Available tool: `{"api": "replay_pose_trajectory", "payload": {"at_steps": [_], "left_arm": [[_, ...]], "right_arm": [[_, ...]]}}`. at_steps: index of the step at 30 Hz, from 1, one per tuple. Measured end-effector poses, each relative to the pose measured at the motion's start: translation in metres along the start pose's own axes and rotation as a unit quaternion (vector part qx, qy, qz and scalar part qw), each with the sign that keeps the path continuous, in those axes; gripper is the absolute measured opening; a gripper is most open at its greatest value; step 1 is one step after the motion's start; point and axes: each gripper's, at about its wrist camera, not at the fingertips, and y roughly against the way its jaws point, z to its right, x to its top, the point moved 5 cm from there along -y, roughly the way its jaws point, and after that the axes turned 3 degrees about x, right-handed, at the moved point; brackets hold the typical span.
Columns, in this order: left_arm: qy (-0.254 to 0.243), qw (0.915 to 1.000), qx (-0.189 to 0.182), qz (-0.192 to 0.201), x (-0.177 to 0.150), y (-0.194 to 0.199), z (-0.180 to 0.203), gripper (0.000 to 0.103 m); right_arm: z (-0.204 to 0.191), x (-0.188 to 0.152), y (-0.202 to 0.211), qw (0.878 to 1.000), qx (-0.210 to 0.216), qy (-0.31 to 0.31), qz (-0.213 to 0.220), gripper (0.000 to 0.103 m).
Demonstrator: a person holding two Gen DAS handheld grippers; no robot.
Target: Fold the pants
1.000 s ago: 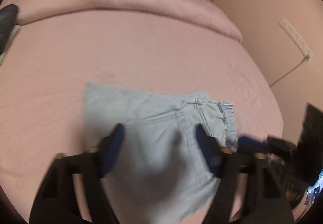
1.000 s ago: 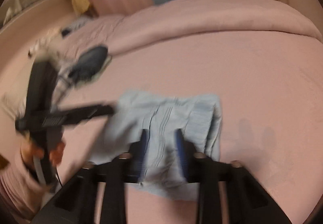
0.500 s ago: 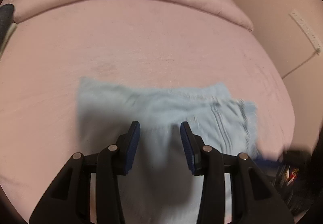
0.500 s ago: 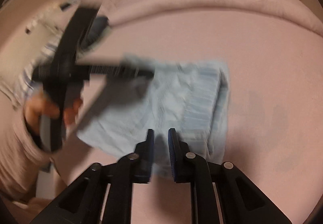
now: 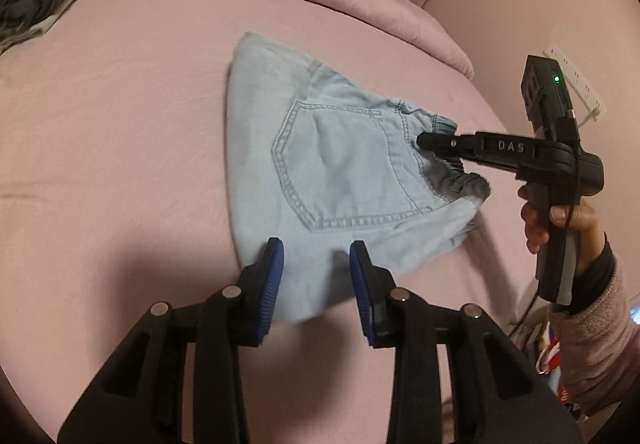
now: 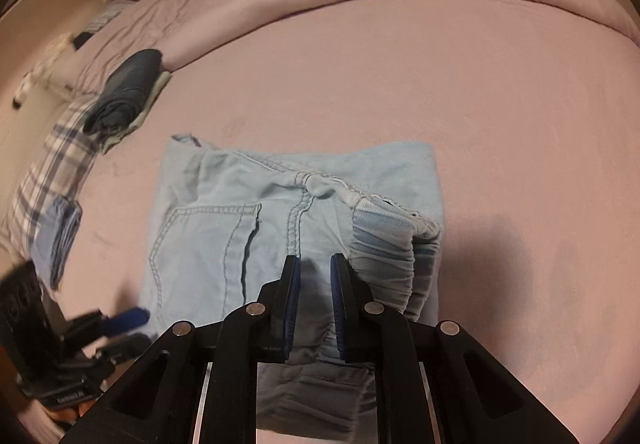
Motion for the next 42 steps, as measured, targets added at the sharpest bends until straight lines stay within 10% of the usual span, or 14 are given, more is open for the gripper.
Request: {"api": "replay_pose_trajectory", "payload": {"at_steps": [7,13,17,27,36,42], "left_arm": [[0.077,0.9967,-0.023,-0.003,-0.008,0.001,-0.025,0.038],[0.128,0.9894,-0.062,-0.028,-0.013,-0.018,-0.031,0.03],[0.115,0.9919,-0.047,-0.024,-0.015,-0.02,-0.024,0.028],[0.095,0.9946,-0.031,-0.029,-0.031,-0.023,0.0,0.031],[0.093,0.9948,-0.02,-0.037,-0.026,-0.031,0.008,0.031],[0.084,0.9954,-0.003,-0.046,-0.017,-0.033,0.006,0.031]], "right_arm": [[-0.082,0.031,-0.005,0.994,0.076,0.077,0.014,0.053],[-0.122,0.075,-0.071,0.992,0.048,0.119,-0.018,0.053],[-0.127,0.065,-0.116,0.978,-0.029,0.187,-0.09,0.03],[-0.112,0.067,-0.079,0.99,-0.006,0.139,-0.033,0.029],[-0.074,-0.014,0.048,0.984,0.006,0.176,0.028,0.029],[-0.062,-0.082,0.025,0.985,-0.002,0.17,-0.02,0.029]]}}
